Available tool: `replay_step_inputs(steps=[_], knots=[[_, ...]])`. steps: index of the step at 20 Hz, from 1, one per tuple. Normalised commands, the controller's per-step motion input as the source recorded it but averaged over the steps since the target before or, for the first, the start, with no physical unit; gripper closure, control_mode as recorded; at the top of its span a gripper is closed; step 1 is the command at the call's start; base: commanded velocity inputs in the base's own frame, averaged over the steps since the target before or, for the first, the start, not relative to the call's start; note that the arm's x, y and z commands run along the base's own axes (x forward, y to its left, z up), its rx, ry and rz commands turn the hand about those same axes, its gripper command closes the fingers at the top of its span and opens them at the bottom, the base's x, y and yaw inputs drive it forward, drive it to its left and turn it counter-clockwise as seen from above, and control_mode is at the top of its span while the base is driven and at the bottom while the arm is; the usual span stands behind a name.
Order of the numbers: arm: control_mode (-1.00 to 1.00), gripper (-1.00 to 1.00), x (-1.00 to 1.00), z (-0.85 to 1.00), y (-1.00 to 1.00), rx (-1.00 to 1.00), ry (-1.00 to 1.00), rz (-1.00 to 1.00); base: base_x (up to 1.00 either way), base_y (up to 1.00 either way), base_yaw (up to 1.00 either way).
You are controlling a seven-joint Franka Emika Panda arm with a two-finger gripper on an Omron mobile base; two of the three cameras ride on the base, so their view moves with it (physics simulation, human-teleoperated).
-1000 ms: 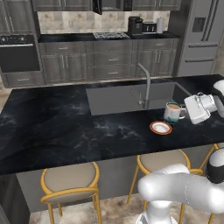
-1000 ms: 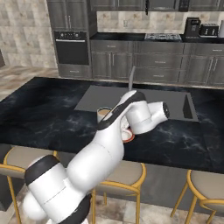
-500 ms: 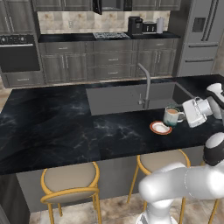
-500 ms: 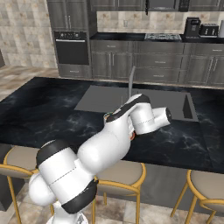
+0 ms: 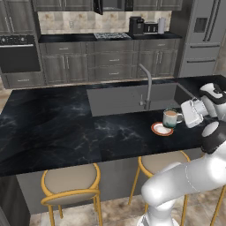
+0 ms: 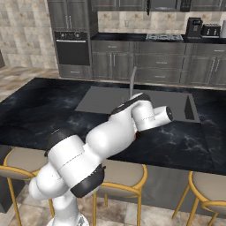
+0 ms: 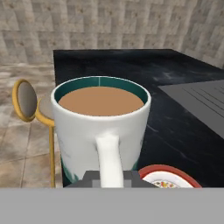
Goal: Pick the cup of tea, navigate to the dining table, and place it on the saucer.
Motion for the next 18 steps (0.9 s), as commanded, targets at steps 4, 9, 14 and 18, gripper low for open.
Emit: replay_step_inputs(steps=[4, 9, 14, 18], knots=[[-1.00, 1.00, 0.01, -0.27, -0.06, -0.10, -0.01, 0.00, 0.00, 0.00, 0.00], [-1.00, 1.00, 0.12, -0.21, -0.01, -0.09, -0.01, 0.00, 0.00, 0.00, 0.00], [-1.00, 1.00, 0.16, -0.20, 0.00, -0.09, -0.04, 0.00, 0.00, 0.00, 0.00], [-1.00, 1.00, 0.20, -0.16, 0.00, -0.05, -0.03, 0.00, 0.00, 0.00, 0.00]])
